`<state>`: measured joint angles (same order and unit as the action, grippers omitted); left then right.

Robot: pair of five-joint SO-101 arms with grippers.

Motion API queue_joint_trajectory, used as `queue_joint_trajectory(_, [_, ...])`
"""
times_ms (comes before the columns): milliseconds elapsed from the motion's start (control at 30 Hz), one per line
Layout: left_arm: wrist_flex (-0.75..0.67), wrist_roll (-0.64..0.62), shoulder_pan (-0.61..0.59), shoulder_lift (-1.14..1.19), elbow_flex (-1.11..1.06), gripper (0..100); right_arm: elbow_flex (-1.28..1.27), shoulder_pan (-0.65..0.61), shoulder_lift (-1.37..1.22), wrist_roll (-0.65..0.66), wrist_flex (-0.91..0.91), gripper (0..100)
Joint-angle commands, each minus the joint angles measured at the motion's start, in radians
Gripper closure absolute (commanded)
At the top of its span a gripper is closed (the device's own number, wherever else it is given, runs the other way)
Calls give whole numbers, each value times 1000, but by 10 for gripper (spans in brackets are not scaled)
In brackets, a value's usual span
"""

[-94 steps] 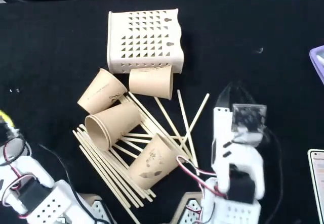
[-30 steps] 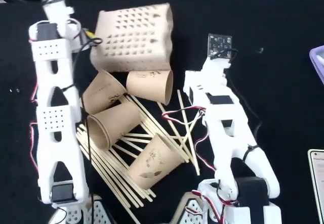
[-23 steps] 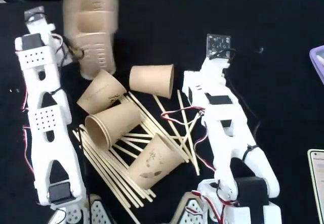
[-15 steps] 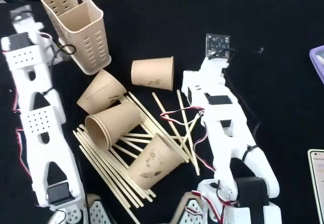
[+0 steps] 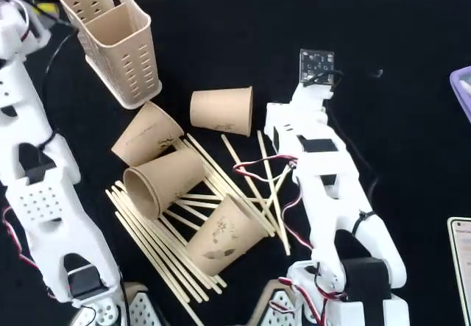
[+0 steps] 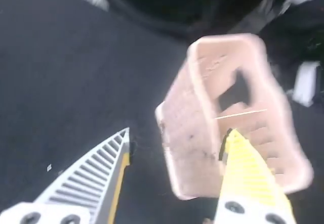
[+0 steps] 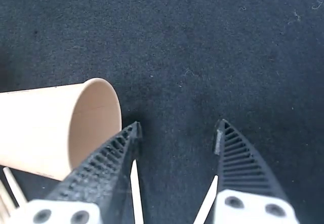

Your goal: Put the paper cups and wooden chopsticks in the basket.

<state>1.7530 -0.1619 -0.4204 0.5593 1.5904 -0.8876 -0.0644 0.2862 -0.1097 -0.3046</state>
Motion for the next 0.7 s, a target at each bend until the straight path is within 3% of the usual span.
queue_joint_trajectory(0, [8, -15, 93, -133, -154, 702, 5, -11, -1, -5, 26, 759])
queue_joint_trajectory(267, [-61, -38, 165, -192, -542, 701, 4, -11, -1, -5, 26, 759])
queue_joint_trajectory(533, [-75, -48, 160, -187, -587, 706, 4, -11, -1, -5, 26, 759])
queue_joint_trajectory(667, [-104, -49, 197, -187, -593, 787, 4, -11, -4, -5, 26, 759])
